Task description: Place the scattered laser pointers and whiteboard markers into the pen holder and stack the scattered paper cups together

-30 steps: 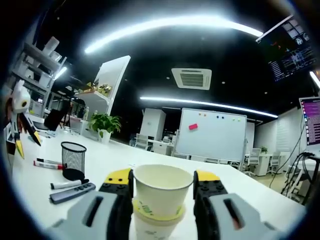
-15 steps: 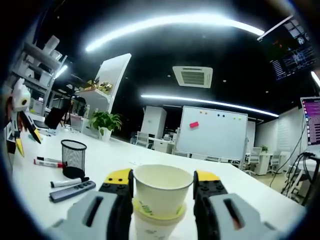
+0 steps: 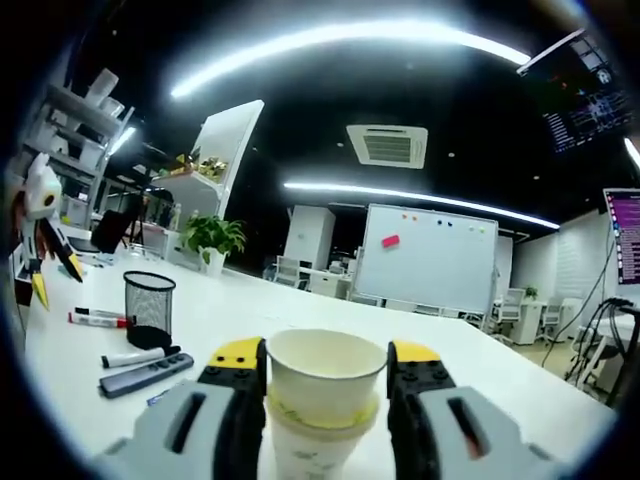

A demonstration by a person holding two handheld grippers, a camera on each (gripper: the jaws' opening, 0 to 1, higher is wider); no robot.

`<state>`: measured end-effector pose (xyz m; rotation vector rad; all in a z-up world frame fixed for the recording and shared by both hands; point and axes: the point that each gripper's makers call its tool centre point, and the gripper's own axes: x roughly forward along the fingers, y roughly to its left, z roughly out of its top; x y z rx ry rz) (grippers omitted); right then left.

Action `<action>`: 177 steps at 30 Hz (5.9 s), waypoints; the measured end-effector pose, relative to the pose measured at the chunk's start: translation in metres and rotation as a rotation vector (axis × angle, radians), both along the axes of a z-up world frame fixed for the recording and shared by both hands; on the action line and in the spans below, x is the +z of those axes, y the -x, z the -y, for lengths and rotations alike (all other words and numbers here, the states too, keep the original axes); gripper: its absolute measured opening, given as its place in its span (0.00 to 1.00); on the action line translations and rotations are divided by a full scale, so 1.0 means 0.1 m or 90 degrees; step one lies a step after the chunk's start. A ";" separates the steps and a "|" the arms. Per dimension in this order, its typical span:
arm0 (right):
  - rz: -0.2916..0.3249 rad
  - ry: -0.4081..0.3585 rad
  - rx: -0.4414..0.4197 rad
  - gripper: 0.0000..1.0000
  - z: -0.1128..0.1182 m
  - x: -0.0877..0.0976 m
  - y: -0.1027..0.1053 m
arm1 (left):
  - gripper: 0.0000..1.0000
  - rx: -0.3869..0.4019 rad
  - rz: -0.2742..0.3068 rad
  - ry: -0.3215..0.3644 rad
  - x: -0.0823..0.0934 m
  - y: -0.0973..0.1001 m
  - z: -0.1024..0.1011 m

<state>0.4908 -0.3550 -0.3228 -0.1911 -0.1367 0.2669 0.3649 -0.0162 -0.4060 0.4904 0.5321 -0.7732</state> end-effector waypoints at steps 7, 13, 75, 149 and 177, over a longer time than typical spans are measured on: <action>-0.011 0.010 -0.004 0.48 0.00 -0.06 0.00 | 0.63 0.002 -0.001 0.001 -0.01 0.00 -0.01; -0.016 0.010 -0.004 0.48 0.01 -0.08 -0.01 | 0.63 0.002 -0.001 0.001 -0.01 0.00 -0.01; -0.081 0.015 0.005 0.75 -0.06 -0.13 0.03 | 0.63 0.001 0.000 0.004 0.00 0.00 0.00; -0.085 0.017 0.096 0.70 -0.72 -0.10 0.42 | 0.63 0.006 0.016 0.006 0.05 0.00 0.01; -0.125 0.014 0.095 0.65 -0.88 -0.24 0.51 | 0.63 0.005 0.027 0.002 0.12 0.00 -0.01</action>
